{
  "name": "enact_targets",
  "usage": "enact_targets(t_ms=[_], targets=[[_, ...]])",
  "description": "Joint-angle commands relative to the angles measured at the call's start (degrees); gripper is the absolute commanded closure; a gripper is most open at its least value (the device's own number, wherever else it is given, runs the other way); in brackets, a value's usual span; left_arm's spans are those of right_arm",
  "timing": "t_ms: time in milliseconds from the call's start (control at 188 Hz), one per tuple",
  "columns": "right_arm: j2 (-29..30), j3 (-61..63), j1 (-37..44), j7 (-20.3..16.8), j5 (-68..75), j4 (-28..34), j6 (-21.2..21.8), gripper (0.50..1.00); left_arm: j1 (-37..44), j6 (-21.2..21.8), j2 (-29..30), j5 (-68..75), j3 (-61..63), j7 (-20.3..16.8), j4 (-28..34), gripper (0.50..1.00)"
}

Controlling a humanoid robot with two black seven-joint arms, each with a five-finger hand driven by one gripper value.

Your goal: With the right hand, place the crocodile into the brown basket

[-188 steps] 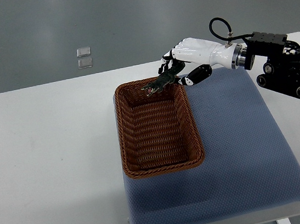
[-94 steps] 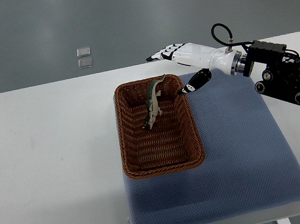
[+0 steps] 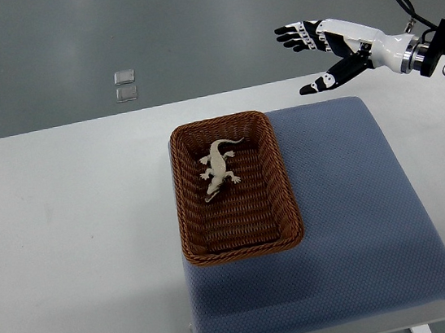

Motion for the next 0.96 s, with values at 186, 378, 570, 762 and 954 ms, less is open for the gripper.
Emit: enact_targets(t_ms=[186,378,570,762,954], targets=[[1.5,0.0,-3.5,-13.1,27.1,-6.6,11.4,0.583,0.0,0.0,0.0,0.0,0.0,0.0,0.0,0.500],[3.2,0.2,-4.7,-34.2,44.1,-10.2,11.5,0.579,0.0,0.0,0.0,0.0,0.0,0.0,0.0,0.500],[3.0,0.2,-4.7,-38.2,51.5,-10.3,11.3,0.576,0.0,0.0,0.0,0.0,0.0,0.0,0.0,0.500],[3.0,0.3,-4.7,-37.5,52.1,-10.3,11.3,0.572,0.0,0.0,0.0,0.0,0.0,0.0,0.0,0.500],[3.1,0.2,-4.8,-37.5,52.1,-10.3,11.5,0.572,0.0,0.0,0.0,0.0,0.0,0.0,0.0,0.500]])
